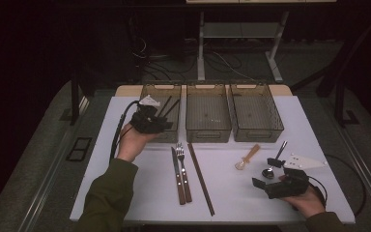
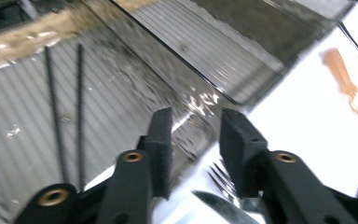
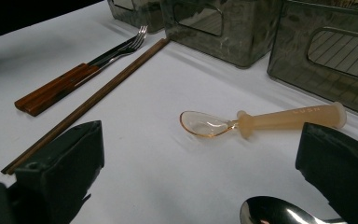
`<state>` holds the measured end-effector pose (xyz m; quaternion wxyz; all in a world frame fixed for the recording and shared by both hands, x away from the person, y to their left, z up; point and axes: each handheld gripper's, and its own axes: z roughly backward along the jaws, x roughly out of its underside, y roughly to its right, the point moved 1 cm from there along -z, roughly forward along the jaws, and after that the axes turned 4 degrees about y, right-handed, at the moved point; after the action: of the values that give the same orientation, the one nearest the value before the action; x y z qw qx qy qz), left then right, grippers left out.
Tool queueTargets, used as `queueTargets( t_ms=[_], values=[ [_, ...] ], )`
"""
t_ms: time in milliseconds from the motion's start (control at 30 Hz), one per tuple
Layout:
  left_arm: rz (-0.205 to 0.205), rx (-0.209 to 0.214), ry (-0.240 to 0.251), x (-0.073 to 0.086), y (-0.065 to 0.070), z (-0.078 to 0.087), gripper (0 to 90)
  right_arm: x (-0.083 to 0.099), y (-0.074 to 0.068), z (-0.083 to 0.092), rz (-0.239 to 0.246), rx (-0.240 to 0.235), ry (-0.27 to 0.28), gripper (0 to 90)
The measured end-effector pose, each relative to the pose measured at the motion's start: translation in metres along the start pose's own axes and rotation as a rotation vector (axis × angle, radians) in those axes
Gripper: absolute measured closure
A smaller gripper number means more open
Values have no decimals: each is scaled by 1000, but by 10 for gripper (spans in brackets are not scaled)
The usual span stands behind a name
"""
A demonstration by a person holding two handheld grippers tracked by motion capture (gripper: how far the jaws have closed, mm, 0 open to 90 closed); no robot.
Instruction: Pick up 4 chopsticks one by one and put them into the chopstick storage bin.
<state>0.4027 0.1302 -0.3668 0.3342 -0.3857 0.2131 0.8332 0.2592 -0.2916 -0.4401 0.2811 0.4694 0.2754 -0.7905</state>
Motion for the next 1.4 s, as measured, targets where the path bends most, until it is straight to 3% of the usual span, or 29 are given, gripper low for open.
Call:
queueTargets(
  t_ms=[233, 533, 800, 1033, 1167, 1400],
  values=[
    [-41, 54, -7, 19, 24, -3, 888, 0, 0, 0, 4, 0, -3, 13],
    [-108, 106, -40, 41, 62, -8, 890, 0, -1, 0, 5, 4, -5, 13],
    [-132, 173, -48, 54, 86, -16, 891, 0, -1, 1, 2, 4, -5, 13],
    [-178, 233, -61, 58, 107, -28, 891, 0, -1, 1, 8, 3, -9, 13],
    [-172, 281, -61, 59, 119, -35, 891, 0, -1, 0, 11, 1, -11, 13],
    [-207, 332, -98, 63, 138, -48, 891, 1, -1, 0, 12, 3, -12, 13]
  ],
)
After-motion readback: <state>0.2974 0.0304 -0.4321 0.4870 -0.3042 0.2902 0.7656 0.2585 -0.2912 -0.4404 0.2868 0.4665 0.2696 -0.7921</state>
